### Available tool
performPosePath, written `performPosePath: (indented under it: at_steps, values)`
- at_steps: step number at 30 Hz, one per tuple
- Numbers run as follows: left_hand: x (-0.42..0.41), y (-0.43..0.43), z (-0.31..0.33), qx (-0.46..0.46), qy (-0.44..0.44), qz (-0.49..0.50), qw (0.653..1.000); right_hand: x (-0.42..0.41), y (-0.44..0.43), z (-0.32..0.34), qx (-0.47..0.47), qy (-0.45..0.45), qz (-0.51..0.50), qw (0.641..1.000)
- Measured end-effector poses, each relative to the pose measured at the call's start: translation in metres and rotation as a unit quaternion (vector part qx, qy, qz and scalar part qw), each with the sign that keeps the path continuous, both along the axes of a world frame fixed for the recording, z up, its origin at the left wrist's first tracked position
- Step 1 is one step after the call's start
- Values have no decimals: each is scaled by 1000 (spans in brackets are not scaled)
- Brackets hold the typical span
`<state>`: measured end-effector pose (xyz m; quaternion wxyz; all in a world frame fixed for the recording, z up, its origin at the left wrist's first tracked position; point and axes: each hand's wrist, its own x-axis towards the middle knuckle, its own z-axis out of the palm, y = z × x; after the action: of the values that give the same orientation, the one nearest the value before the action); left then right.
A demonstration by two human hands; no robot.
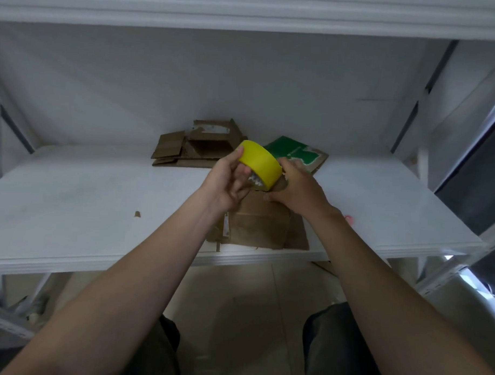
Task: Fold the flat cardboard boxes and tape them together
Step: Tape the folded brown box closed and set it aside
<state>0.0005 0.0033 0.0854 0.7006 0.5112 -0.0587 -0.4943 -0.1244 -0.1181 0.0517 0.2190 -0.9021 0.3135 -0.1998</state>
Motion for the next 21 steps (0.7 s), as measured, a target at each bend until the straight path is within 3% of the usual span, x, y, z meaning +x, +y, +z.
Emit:
performPosePath:
  at_steps: [5, 10, 14, 16, 21]
  values:
    - [3, -2, -6, -11, -33, -11, 999, 3, 5, -4, -8, -93, 16, 996]
    - [12, 2, -13, 7, 29, 26, 999, 1, 10, 11, 94, -200, -92, 971]
    - [9, 0, -9, 51, -21, 5, 998, -6, 6, 14, 225, -293, -117, 922]
    - [7, -3, -8, 69, -65, -13, 995, -3, 4, 10, 244, -293, -112, 918]
    - [11, 1, -11, 79, -144, -60, 985, 6, 0, -5, 189, -245, -104, 945]
